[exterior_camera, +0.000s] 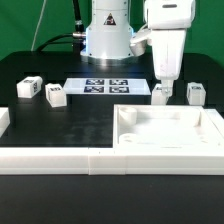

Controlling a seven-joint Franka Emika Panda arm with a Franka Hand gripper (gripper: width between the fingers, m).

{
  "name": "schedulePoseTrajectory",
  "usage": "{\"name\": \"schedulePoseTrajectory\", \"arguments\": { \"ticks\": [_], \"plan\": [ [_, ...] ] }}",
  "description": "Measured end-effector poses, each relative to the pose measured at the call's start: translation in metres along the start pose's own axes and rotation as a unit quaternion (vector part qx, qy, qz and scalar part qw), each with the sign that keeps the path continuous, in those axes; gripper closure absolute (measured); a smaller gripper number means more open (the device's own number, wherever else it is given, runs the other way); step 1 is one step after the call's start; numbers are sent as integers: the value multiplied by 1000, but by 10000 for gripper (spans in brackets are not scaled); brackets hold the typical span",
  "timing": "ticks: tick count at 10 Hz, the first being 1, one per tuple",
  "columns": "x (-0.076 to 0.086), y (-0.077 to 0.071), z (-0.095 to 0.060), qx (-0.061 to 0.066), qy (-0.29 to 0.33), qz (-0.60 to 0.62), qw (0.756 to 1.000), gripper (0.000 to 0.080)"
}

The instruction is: Assemble one leg

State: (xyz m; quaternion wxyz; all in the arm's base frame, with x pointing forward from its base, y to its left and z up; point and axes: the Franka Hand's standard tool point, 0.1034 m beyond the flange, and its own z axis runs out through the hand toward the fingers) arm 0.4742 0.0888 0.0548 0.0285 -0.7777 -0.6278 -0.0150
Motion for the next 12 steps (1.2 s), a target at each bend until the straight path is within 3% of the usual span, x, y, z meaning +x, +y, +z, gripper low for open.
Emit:
{"name": "schedulePoseTrajectory", "arguments": {
  "ticks": [2,5,7,12],
  "plan": [
    [0,0,1,1,0,26,1000,150],
    [0,-1,1,2,1,165,986,150],
    [9,-19,3,5,-4,317,949,150],
    [43,-41,5,16,-2,556,831,150]
  ]
}}
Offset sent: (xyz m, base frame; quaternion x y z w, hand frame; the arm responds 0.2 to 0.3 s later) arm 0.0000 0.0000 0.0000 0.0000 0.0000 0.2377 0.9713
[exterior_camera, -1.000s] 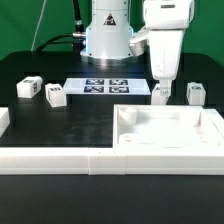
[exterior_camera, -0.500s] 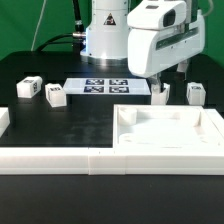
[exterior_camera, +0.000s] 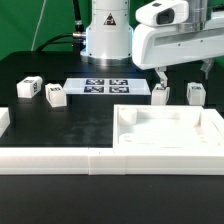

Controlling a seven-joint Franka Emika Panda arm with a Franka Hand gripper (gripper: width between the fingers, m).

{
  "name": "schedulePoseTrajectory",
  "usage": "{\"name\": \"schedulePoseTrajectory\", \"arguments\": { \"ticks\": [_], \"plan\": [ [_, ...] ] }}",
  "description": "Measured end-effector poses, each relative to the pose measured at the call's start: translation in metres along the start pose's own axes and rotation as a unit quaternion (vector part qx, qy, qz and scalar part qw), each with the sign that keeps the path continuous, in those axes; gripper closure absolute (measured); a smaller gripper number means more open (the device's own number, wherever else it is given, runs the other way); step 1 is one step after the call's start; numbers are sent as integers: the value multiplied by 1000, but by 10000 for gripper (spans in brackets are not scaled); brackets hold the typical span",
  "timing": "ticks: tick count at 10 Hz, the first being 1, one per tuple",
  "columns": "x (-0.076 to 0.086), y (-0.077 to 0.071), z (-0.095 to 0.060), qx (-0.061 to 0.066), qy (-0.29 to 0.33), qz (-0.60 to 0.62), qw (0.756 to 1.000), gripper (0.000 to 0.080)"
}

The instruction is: Assemble one leg

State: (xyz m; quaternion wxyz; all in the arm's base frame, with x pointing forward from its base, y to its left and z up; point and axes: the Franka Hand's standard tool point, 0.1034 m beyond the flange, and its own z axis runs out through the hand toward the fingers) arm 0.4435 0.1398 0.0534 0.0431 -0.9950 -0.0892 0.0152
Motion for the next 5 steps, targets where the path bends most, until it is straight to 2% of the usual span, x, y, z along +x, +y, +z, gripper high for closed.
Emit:
{"name": "schedulePoseTrajectory", "arguments": {
  "ticks": [2,5],
  "plan": [
    [0,-14,0,6,-1,87,996,150],
    [-1,-16,1,14,-4,173,985,150]
  ]
}}
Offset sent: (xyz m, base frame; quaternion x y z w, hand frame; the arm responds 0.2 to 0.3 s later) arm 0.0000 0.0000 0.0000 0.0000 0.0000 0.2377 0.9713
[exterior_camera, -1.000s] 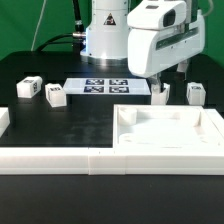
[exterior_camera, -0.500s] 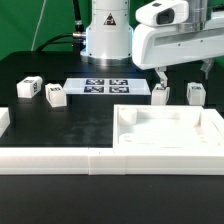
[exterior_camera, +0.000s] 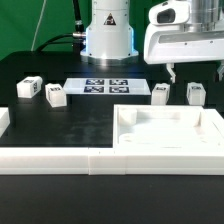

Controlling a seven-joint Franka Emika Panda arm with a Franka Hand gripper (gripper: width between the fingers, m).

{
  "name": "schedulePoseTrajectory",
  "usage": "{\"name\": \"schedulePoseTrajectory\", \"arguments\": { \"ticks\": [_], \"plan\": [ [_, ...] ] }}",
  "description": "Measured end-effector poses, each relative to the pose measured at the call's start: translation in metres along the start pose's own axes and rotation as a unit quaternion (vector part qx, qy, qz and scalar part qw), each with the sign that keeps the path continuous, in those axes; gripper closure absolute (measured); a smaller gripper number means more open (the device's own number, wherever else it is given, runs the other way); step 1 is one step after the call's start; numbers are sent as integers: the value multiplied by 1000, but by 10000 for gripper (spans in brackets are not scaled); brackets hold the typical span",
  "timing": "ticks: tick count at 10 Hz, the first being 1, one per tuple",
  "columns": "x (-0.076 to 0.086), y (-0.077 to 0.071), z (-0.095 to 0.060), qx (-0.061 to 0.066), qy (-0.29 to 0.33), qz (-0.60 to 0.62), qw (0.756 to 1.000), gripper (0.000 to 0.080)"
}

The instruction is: Assemble one leg

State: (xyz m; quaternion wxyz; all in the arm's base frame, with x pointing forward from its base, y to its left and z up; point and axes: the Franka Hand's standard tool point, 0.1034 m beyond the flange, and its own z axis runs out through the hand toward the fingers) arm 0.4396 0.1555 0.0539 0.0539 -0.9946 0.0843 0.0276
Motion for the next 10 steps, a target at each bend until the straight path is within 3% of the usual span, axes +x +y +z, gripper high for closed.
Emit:
{"name": "schedulePoseTrajectory", "arguments": {
  "ticks": [3,4,6,10],
  "plan": [
    [-4,2,1,-5,-17,-6,1000,150],
    [-10,4,3,-13,-44,-7,999,150],
    [-12,2,2,-23,-119,-3,993,150],
    [-25,-1,3,-41,-289,-8,957,150]
  ]
}}
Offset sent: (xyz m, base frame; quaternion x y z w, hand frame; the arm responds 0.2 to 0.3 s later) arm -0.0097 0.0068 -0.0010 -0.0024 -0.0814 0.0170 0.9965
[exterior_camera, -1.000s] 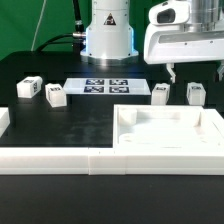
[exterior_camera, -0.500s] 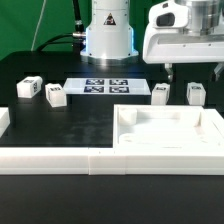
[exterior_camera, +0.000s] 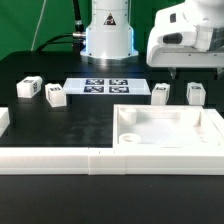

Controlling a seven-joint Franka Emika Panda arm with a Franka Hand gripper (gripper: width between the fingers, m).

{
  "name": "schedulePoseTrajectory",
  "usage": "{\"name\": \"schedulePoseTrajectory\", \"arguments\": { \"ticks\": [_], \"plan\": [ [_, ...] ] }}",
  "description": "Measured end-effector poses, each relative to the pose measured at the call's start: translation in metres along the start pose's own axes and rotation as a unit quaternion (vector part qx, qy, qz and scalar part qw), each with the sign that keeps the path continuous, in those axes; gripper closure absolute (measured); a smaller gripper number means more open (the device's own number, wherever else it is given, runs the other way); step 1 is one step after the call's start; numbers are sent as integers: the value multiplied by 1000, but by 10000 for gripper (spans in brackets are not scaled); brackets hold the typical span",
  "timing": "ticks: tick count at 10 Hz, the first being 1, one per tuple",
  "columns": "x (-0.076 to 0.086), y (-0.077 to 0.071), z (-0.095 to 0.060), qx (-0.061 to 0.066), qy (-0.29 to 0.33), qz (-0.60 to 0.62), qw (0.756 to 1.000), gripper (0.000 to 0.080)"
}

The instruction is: Assemble one leg

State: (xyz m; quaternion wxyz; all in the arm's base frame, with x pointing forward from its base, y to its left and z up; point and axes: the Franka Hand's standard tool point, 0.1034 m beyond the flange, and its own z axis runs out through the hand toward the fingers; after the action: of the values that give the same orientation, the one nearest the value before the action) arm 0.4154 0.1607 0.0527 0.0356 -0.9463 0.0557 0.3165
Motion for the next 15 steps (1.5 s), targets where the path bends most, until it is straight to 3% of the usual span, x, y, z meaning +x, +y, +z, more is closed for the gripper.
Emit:
{"name": "schedulePoseTrajectory", "arguments": {
  "ticks": [2,4,8,12,14,15],
  "plan": [
    [-3,-3,8,-5,-73,-4,997,150],
    [1,-6,22,4,-127,-9,992,150],
    [1,-12,51,-1,-116,-11,993,150],
    [0,-10,55,-2,-119,-9,993,164],
    [0,-10,55,-2,-119,-9,993,514],
    [0,-10,55,-2,-119,-9,993,514]
  ]
}}
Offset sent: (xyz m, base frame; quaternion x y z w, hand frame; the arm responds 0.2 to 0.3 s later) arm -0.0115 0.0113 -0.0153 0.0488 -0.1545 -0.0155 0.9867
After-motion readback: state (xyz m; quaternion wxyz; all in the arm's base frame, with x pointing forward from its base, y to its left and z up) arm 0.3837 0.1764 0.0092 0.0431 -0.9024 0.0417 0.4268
